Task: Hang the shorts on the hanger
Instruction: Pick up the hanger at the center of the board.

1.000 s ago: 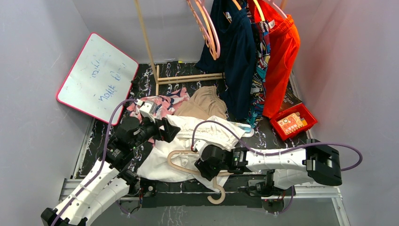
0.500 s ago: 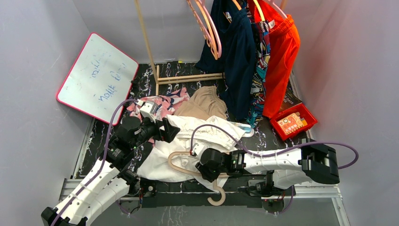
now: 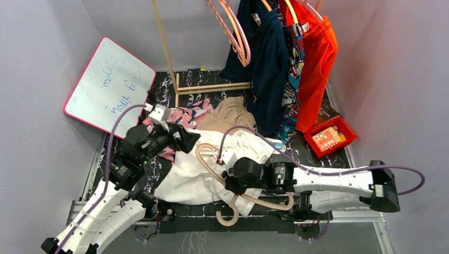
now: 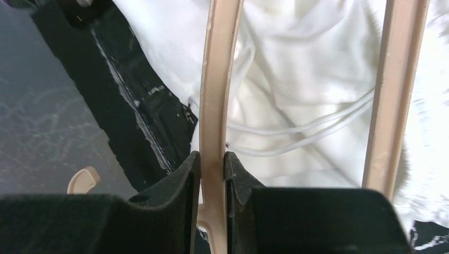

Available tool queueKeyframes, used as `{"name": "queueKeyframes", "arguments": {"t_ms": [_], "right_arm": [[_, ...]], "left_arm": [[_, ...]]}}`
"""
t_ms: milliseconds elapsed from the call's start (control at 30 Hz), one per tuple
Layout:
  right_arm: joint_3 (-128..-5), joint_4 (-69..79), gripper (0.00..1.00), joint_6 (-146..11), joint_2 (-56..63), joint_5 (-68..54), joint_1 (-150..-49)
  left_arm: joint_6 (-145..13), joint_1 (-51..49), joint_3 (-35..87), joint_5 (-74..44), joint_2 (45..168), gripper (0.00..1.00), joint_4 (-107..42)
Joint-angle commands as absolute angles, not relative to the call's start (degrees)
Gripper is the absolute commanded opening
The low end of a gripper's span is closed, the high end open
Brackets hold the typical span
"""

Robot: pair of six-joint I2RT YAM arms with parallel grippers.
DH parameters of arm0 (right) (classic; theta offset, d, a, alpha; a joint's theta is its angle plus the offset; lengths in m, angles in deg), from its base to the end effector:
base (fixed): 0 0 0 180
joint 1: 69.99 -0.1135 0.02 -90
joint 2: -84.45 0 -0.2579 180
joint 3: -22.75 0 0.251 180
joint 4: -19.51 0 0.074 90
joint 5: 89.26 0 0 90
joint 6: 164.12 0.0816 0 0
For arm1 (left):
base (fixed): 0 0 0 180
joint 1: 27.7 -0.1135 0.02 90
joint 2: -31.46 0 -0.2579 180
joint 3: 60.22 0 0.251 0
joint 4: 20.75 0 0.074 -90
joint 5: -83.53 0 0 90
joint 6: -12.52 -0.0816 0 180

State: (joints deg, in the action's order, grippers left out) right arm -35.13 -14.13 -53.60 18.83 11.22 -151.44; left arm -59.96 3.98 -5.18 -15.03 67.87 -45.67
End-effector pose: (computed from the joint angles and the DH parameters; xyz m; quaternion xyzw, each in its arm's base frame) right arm 0.0560 0.2727 0.2126 -0.4277 0.8013 0.2661 0.3227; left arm 0.1673 -0.1175 0.3298 0.1410 0.7310 -0.3275 0.5819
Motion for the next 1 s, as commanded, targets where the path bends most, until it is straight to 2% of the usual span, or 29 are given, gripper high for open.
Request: {"name": "queueKeyframes", "arguments": {"t_ms": [0, 300, 500, 700, 967], "right_arm": [[-40.86, -18.19, 0.11, -54.71, 25.42, 16.06, -151.45], [-46.91, -20.01, 0.09, -54.00, 35.81, 21.81, -151.29], [-48.16, -14.39, 0.09, -53.90, 42.51, 16.96, -151.28], [-50.35, -13.21, 0.08, -53.02, 45.69, 11.01, -151.28], [-52.70, -16.54, 0.07, -50.88, 45.50, 6.01, -151.28]], "left_arm": [[-64.80, 4.06, 2.21, -17.32, 65.81, 0.98, -42.77], [-74.39, 4.12, 7.32, -25.66, 60.20, 0.98, -42.21], [-80.35, 4.11, 6.05, -33.81, 56.45, 0.98, -38.42], [-98.60, 4.12, 6.87, -47.50, 59.54, 0.98, -37.73], [-115.29, 4.13, 13.57, -53.21, 69.50, 0.98, -37.57]]}}
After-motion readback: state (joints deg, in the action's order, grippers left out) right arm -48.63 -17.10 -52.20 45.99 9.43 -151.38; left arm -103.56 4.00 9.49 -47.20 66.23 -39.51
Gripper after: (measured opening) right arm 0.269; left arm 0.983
